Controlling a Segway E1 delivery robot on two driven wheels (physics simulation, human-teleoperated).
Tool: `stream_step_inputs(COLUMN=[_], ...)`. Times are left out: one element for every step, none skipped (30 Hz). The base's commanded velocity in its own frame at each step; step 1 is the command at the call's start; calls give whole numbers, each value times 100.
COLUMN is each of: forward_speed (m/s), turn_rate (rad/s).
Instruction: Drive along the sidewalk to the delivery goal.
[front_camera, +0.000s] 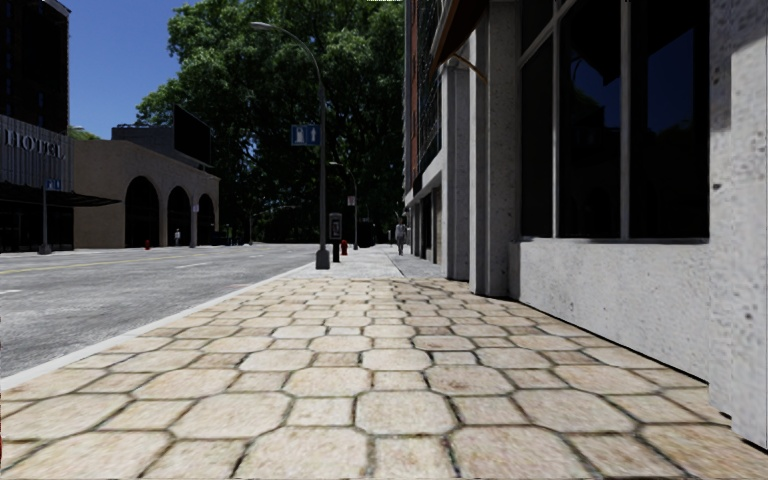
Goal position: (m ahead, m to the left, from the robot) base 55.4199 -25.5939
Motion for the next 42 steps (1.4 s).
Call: stream_step_inputs(forward_speed=[200,200,200,200,200,200,200,200,200,200,200,200,200,200,200,200,200,200,200,200,200,200,200,200,200,200,200,200,200,200,200,200,200,200,200,200,200,200,200,200,200,200], turn_rate=[0,0,0,0,0,0,0,0,0,0,0,0,0,0,0,0,0,0,0,0,0,0,0,0,0,0,0,0,0,0,0,0,0,0,0,0,0,0,0,0,0,0])
